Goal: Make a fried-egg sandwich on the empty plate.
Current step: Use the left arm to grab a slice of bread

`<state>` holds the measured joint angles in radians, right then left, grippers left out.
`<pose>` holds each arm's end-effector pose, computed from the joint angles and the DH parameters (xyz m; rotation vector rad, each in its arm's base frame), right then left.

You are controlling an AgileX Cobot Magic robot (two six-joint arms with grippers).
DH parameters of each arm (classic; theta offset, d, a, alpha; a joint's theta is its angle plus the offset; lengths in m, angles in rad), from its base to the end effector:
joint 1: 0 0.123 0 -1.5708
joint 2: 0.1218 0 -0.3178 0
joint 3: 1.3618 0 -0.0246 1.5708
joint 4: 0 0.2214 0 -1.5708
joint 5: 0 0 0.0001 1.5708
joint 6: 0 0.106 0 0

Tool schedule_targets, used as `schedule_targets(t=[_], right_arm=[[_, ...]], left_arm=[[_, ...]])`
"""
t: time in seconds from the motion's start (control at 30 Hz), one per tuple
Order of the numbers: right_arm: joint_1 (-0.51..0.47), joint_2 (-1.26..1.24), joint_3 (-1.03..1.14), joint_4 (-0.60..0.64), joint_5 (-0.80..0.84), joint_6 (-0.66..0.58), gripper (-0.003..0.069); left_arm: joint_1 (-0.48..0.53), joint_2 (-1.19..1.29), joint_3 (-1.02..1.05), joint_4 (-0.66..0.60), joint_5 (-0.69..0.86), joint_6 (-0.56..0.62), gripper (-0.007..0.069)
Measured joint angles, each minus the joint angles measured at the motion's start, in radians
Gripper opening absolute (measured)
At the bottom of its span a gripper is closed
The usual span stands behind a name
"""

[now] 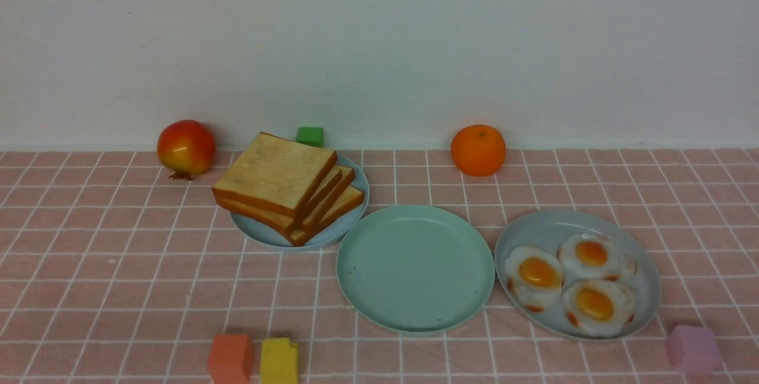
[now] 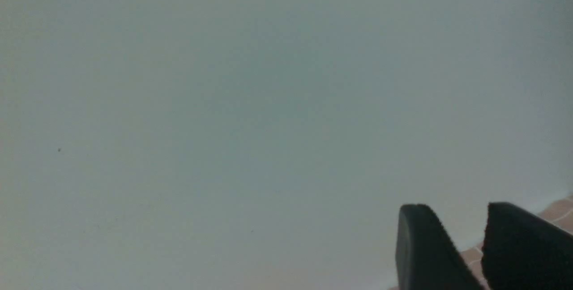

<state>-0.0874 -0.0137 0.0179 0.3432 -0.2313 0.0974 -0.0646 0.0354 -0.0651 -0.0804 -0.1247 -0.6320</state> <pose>0.0029 -0.0084 0.2314 0.3914 1.2128 0.2480 0.0061 0.0007 0.2482 -0.4402 1.2853 -0.6498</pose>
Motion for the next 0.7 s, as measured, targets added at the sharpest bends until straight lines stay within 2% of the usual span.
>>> schedule_targets(t=[0.13, 0.23, 0.4, 0.47, 0.5, 0.6, 0.7], right_arm=[[0.0, 0.012, -0.121, -0.01, 0.125, 0.002, 0.0239], [0.0, 0.083, -0.255, -0.012, 0.259, -0.027, 0.0239], [0.0, 0.294, -0.544, -0.018, 0.507, -0.097, 0.0239], [0.0, 0.344, -0.598, -0.018, 0.558, -0.103, 0.0239], [0.0, 0.428, -0.677, -0.012, 0.635, -0.107, 0.0239], [0.007, 0.591, -0.792, 0.012, 0.74, -0.119, 0.0239], [0.04, 0.677, -0.829, 0.019, 0.763, -0.148, 0.0239]], left_arm=[[0.0, 0.174, -0.173, 0.018, 0.025, -0.001, 0.0241], [0.0, 0.32, -0.349, 0.053, 0.14, -0.001, 0.0241], [0.0, 0.569, -0.69, 0.08, 0.527, 0.009, 0.0241], [0.0, 0.624, -0.745, 0.08, 0.596, 0.022, 0.0241], [0.0, 0.688, -0.814, 0.08, 0.673, 0.041, 0.0241], [0.0, 0.767, -0.872, 0.08, 0.701, 0.062, 0.0241], [0.0, 0.807, -0.875, 0.08, 0.66, 0.064, 0.0241]])
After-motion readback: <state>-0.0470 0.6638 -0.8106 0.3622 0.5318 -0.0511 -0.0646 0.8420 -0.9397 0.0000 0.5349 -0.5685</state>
